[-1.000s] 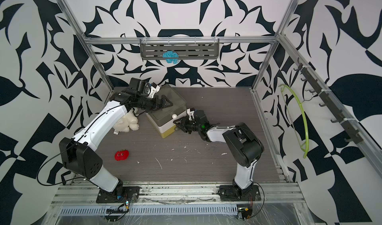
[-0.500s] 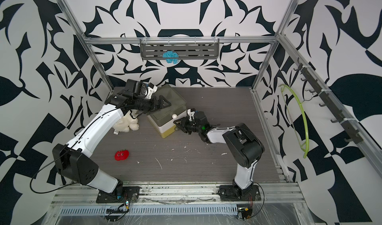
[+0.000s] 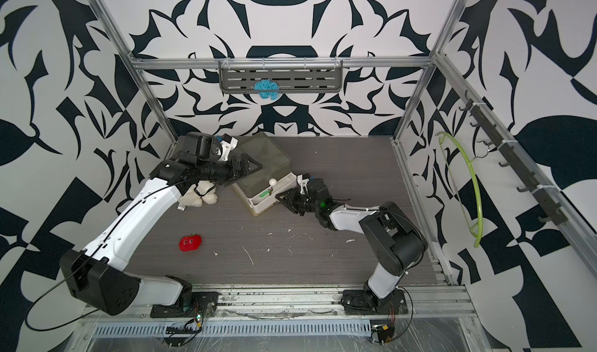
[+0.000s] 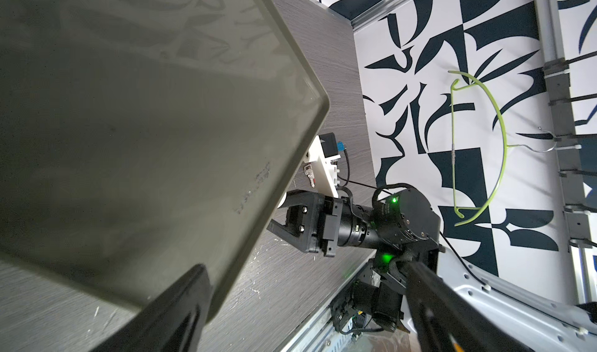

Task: Take the keys out of the drawer
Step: Open the drawer in the storage box.

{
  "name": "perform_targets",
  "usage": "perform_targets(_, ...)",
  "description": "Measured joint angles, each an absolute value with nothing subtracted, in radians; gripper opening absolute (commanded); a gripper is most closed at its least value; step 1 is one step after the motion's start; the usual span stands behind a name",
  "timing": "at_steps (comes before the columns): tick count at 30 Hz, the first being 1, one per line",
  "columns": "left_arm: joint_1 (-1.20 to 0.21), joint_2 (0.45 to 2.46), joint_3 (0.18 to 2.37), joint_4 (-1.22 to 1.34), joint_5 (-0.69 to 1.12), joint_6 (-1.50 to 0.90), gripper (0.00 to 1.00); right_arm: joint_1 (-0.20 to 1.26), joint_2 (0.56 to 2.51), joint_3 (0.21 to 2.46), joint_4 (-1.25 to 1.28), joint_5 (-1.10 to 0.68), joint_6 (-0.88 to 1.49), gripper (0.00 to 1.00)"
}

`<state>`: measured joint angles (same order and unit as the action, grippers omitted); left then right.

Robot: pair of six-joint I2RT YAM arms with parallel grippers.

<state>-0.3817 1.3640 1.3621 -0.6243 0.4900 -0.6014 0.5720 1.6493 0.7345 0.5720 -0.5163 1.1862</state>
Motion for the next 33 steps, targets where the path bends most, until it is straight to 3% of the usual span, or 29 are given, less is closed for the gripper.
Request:
perform_targets(16,-0.382,1.092,1.069,-0.513,0.460,-0.730,0.99,0.574,1.400,0.612,0.337,-0.488,1.078,0.17)
perform_targets(33,-0.382,1.040,0.970,-0.484,0.456,-0.766,0.99,0.574,1.152,0.528,0.123,-0.448,1.022,0.17)
